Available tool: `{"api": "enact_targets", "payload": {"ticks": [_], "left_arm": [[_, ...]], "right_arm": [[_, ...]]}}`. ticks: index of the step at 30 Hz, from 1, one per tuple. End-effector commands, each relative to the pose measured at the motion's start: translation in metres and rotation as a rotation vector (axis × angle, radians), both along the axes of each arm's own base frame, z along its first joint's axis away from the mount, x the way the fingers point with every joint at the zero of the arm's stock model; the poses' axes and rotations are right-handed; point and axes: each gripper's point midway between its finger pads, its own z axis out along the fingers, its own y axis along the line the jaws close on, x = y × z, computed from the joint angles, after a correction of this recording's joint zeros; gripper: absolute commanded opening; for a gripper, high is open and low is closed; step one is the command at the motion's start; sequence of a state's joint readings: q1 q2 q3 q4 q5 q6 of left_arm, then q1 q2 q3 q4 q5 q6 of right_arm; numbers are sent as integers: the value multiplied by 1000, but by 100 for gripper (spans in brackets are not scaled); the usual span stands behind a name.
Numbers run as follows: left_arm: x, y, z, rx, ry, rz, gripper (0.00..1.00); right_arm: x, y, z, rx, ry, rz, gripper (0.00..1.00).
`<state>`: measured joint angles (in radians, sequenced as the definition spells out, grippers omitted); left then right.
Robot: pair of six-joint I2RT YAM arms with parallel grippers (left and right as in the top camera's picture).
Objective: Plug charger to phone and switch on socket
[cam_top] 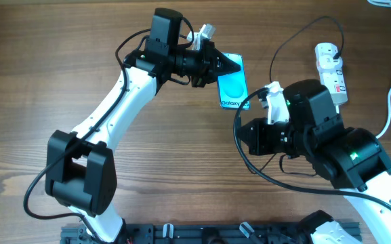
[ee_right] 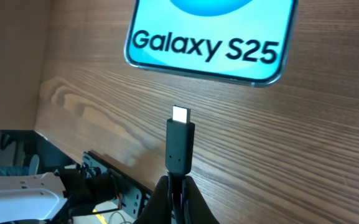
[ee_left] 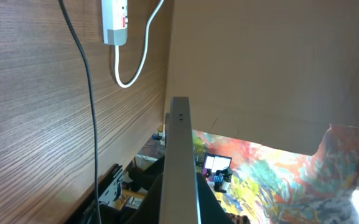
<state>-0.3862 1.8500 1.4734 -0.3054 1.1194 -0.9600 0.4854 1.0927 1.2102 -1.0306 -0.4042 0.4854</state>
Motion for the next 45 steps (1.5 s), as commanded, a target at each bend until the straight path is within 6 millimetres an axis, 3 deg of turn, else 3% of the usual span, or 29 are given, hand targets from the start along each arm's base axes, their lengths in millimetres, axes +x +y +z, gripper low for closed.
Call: {"api": "enact_targets", "payload": {"ticks": [1, 28, 45], "left_arm": [[-9, -3, 34, -79, -93, -56, 4], [-13, -4, 41, -109, -91, -82, 4], [-12, -4, 41, -108, -103, -82, 4]], "right_arm": [[-1, 4, 7, 37, -8, 16, 4], [10, 7, -3, 34, 43, -44, 5], [4, 8, 13, 75, -9, -19, 4]]}}
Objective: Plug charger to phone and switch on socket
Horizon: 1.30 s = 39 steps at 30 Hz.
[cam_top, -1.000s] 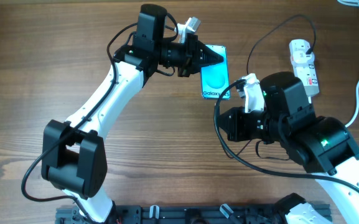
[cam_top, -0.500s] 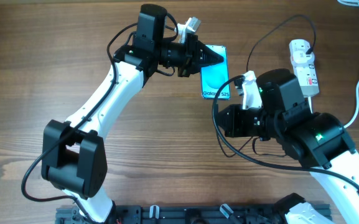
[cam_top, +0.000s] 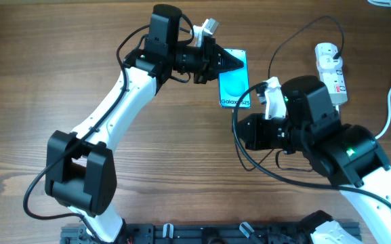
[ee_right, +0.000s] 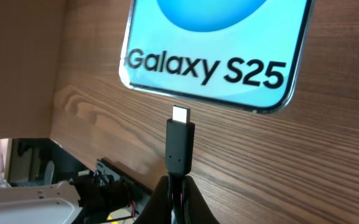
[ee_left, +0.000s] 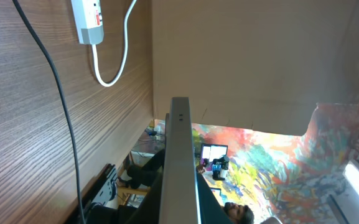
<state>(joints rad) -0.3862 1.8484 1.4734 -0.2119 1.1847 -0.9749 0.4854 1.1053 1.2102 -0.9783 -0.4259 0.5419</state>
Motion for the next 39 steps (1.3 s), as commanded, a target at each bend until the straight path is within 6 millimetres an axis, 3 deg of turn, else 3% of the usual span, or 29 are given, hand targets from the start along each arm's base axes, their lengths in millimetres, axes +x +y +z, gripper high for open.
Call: {"api": "enact_targets", "payload": {"ticks": [1, 24, 39], "left_arm": [[-10, 0, 23, -38, -44, -33, 4], [-10, 0, 23, -39, -43, -35, 4], [-10, 0, 23, -39, -44, -35, 4]], "right_arm": [[-3, 0, 7, 22, -15, 6, 4], [-5, -6, 0, -2, 19, -29, 4], [5, 0, -2, 4, 18, -36, 4]]}}
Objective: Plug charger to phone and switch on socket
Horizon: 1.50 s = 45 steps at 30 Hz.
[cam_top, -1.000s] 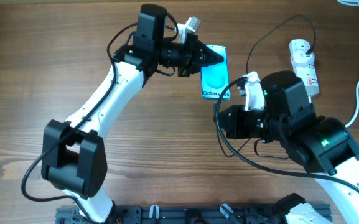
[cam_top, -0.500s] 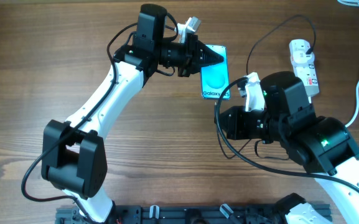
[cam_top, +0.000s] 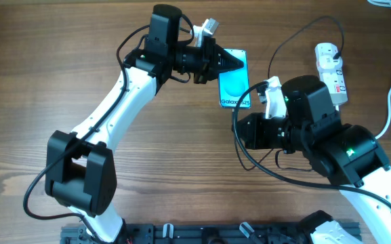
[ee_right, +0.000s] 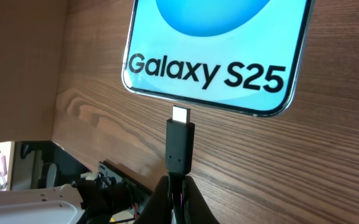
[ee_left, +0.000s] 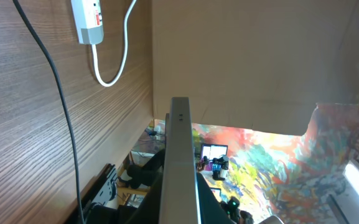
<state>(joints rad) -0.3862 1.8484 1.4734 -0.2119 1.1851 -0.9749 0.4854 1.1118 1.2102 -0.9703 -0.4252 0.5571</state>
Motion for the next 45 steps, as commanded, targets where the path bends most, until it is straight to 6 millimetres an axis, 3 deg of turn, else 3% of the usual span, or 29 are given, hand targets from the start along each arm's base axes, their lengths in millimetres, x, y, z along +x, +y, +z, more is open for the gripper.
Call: {"api": "enact_targets", "payload": {"ticks": [1, 8, 15, 45], "left_arm": [[-10, 0, 23, -39, -44, -35, 4], [-12, 0, 25, -48, -49, -45, 4], [-12, 0, 26, -50, -51, -47, 4], [-21, 0, 31, -82, -72, -103, 4]], "right_arm": [[3, -1, -2, -1, 11, -26, 4], [8, -8, -5, -19, 32, -95, 4], [3, 5, 4, 46, 19, -18, 4], [10, -1, -7, -12, 25, -45, 4]]}}
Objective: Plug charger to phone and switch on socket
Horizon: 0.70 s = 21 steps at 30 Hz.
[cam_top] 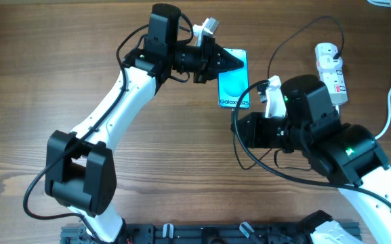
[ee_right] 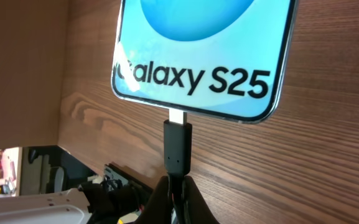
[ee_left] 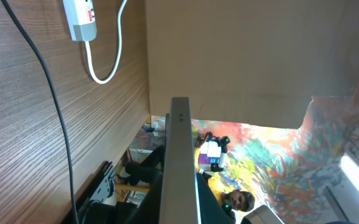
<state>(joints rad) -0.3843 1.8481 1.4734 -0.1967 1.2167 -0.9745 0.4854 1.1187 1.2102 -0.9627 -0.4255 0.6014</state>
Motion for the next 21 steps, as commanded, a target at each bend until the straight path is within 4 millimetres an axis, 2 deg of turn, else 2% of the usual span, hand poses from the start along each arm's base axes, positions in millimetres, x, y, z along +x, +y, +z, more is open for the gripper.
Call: {"api": "enact_targets", "payload": {"ticks": [1, 10, 21], "left_arm": [[-20, -1, 27, -68, -76, -92, 4], [-21, -2, 26, -69, -111, -98, 4], [-24, -2, 27, -78, -118, -114, 4]], "right_arm": [[9, -1, -8, -26, 6, -21, 4], [16, 5, 0, 20, -5, -33, 4], [17, -6, 17, -1, -98, -62, 4]]}}
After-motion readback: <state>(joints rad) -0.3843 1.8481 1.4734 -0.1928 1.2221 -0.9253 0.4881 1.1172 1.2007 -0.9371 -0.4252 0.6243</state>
